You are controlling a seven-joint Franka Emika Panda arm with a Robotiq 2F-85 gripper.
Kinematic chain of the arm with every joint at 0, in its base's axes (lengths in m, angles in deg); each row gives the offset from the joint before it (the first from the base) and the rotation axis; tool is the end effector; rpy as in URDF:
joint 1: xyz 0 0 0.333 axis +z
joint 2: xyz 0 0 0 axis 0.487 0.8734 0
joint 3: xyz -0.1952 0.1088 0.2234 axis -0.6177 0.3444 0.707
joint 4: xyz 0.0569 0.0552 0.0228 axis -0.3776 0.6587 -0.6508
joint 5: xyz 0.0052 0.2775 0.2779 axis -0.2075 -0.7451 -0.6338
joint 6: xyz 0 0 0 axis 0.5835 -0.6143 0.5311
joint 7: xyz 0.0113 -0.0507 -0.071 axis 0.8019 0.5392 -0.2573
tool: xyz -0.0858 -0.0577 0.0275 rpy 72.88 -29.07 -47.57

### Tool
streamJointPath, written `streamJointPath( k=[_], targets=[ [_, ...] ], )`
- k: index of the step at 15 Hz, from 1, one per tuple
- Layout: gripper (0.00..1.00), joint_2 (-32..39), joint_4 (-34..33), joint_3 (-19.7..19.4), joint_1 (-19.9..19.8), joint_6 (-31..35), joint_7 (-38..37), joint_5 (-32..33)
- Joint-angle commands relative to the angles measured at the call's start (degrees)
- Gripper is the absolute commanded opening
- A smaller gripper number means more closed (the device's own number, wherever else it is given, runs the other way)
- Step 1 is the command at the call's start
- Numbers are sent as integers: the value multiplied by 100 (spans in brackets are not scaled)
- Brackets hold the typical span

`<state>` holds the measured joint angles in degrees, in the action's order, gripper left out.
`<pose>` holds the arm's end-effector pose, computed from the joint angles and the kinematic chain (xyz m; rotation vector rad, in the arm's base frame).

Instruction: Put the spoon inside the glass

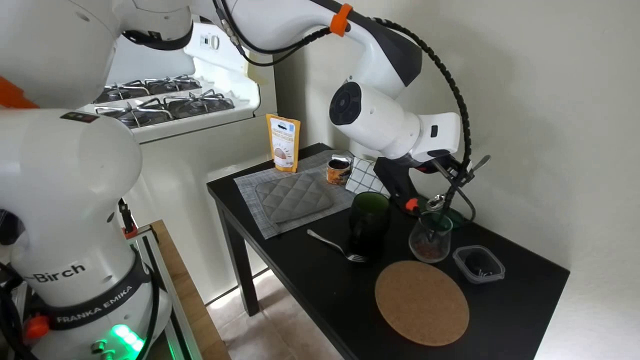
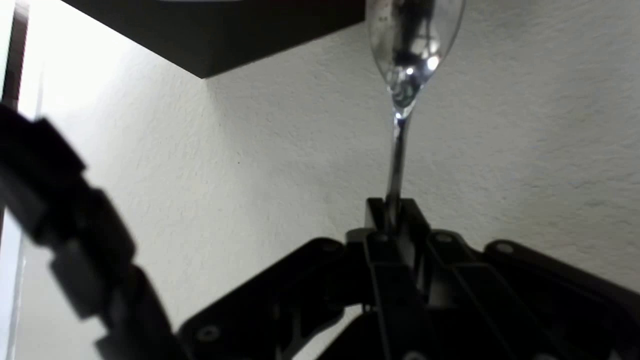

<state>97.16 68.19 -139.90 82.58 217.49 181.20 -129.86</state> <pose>0.5213 -0.1910 0.2685 2.5548 -0.6088 1.4450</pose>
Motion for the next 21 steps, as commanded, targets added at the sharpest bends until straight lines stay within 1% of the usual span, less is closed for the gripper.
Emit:
streamJointPath(
  k=[1,7,10,13,21],
  targets=[
    [2,1102,-107,-269,207,-56,-1018,0],
    [2,1797,22,-495,390,-40,-1629,0],
    [2,2121,38,-540,438,-46,-1869,0],
    [2,2383,101,-465,528,-1,-2007,0],
    [2,3065,354,-320,941,-30,-2400,1]
  ],
)
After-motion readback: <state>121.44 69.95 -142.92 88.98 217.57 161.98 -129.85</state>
